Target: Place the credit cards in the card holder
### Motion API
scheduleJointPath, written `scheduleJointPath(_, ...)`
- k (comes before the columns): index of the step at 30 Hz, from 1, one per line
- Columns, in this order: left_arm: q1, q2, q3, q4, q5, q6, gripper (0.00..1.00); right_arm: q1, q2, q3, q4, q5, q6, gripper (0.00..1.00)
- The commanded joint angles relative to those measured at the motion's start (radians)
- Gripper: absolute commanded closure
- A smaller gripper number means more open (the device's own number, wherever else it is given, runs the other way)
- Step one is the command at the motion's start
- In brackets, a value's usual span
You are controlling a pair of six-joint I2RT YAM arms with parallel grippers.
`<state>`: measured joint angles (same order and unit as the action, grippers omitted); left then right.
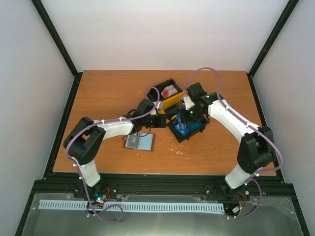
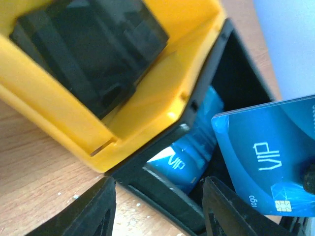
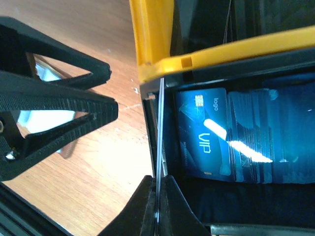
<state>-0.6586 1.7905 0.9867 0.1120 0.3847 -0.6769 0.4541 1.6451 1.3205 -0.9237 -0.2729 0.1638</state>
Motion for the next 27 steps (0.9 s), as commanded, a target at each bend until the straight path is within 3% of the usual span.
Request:
scheduleJointPath(1,-0.004,-0.083,0.015,-0.019,-0.036,0.008,0.48,-0.035,-0.085,0.003,0.045,-0.041,0.044,0.97)
scheduleJointPath(6,0.014,-0.144,0.054,-0.021,0.027,-0.033,0.36,-0.123,-0.148,-0.015,0.147,-0.205,0.08,0.97)
scheduleJointPath(9,0.053,-0.166,0.092,0.011,0.127,-0.07,0.24,-0.177,-0.182,-0.024,0.211,-0.319,0.121,0.97)
scheduleJointPath(15,0.075,-0.167,0.193,0.027,0.243,-0.132,0.07,-0.249,-0.218,-0.019,0.285,-0.515,0.275,0.97)
scheduleJointPath(19,0.081,-0.134,0.25,0.041,0.329,-0.192,0.07,-0.267,-0.242,-0.048,0.35,-0.615,0.41,0.97)
scheduleJointPath(22,0.087,-0.108,0.274,0.075,0.39,-0.261,0.12,-0.28,-0.252,-0.067,0.386,-0.691,0.461,0.97)
scheduleJointPath(27,0.091,-0.079,0.273,0.19,0.474,-0.383,0.36,-0.3,-0.254,-0.072,0.403,-0.738,0.468,0.97)
